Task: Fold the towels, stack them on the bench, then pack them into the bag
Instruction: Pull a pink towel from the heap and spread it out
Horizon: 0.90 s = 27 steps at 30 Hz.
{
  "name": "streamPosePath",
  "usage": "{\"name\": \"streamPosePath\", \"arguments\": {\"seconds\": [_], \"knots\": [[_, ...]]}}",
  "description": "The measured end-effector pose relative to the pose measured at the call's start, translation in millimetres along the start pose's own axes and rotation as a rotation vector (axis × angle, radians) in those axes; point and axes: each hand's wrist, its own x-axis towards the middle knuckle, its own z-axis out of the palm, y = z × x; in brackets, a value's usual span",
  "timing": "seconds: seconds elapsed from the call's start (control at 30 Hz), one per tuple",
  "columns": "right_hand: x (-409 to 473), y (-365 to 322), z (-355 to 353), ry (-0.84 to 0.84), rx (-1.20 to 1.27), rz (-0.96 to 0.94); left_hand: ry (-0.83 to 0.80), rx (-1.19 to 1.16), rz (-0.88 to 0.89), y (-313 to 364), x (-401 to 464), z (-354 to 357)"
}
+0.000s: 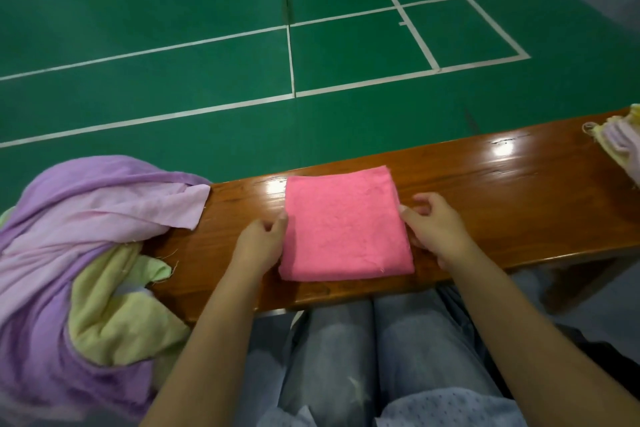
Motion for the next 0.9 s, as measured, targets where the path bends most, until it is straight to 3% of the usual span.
{"name": "streamPosePath", "arguments": {"seconds": [0.13, 0.3, 0.6, 0.9], "knots": [[-18.6, 8.2, 0.6, -0.061, 0.056, 0.115, -0.07, 0.035, -0.034, 10.0, -20.7, 3.6], [-25.4, -10.9, 1.3, -0.172, 0.081, 0.237, -0.19, -0.161, -0.076, 7.7, -26.6, 0.8], [-32.5, -11.4, -6.3, -0.18, -0.142, 0.097, -0.292, -0.45, -0.152, 7.5, -44.3, 1.5], [-26.3, 5.5, -86.6, -0.063, -0.21, 0.052, -0.297, -0.356, 0.054, 60.2, -66.5, 63.5]]}}
